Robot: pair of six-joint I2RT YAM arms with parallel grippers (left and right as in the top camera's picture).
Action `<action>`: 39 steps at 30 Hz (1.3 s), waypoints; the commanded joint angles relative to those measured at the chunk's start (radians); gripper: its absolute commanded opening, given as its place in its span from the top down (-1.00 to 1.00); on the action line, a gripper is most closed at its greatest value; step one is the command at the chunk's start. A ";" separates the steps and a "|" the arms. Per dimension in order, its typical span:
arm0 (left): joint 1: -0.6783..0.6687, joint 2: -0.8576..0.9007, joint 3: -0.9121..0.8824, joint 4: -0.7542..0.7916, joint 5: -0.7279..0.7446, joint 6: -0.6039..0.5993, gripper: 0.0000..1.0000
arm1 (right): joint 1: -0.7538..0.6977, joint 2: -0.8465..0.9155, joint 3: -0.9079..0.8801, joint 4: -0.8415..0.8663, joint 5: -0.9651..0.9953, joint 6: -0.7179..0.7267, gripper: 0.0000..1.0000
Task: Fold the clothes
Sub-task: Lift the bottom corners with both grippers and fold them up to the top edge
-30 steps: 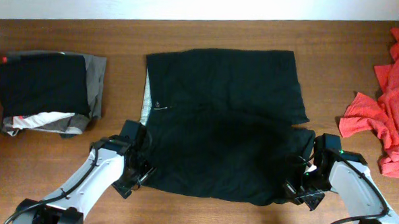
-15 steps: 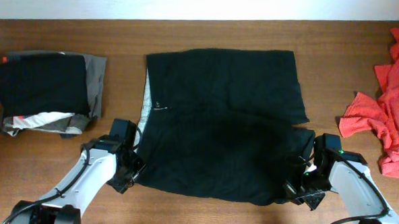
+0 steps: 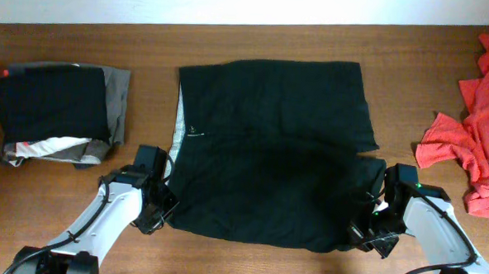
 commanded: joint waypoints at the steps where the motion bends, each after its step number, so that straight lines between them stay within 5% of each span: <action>1: 0.002 -0.008 0.035 -0.018 0.085 0.214 0.99 | 0.005 0.003 0.074 -0.042 0.023 -0.037 0.92; 14: 0.002 -0.080 0.303 -0.372 0.086 0.370 0.99 | 0.005 -0.088 0.372 -0.327 0.053 -0.115 0.92; 30: 0.002 -0.291 0.660 -0.637 0.079 0.373 0.99 | 0.006 -0.065 0.875 -0.575 0.111 -0.215 0.92; 39: 0.002 -0.274 0.752 -0.530 -0.026 0.372 0.99 | 0.051 0.159 1.151 -0.578 0.111 -0.249 0.92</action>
